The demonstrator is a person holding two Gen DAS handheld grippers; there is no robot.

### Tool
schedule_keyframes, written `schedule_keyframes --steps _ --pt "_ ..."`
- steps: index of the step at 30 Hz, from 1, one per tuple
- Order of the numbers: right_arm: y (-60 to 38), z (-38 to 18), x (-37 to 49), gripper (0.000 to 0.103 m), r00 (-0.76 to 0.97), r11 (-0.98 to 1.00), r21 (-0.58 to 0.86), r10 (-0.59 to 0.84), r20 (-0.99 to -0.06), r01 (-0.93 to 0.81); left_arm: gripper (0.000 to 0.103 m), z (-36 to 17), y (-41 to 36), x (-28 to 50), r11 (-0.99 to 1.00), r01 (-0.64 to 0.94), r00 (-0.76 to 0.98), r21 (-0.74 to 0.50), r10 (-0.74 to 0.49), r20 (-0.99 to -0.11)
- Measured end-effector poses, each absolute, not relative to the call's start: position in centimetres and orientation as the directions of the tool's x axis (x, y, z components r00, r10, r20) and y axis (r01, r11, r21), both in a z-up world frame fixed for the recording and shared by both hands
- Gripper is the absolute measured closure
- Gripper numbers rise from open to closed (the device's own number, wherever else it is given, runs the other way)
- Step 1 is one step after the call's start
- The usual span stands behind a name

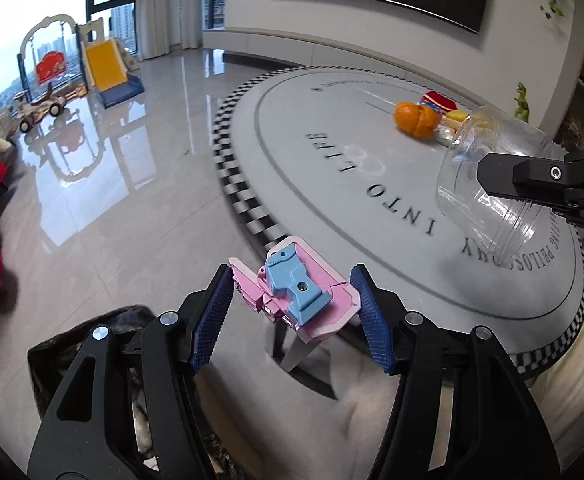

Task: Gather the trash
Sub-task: 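Carry block toy and jar to the trash bag and release both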

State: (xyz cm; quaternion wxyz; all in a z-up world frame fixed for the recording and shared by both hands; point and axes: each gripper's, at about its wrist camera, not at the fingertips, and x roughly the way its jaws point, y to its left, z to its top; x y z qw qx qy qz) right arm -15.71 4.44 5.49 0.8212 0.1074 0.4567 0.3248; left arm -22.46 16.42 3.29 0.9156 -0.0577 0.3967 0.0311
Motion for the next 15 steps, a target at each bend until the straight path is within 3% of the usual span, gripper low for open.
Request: schedule_keyframes --steps 15 --pt "21.6 0.3 -25.6 0.098 0.015 0.573 0.425 0.608 -0.794 -0.701 0.043 -2.0 30.2 -35.8 0.865 -0.499 0.546 -0.058 0.262 -0.796"
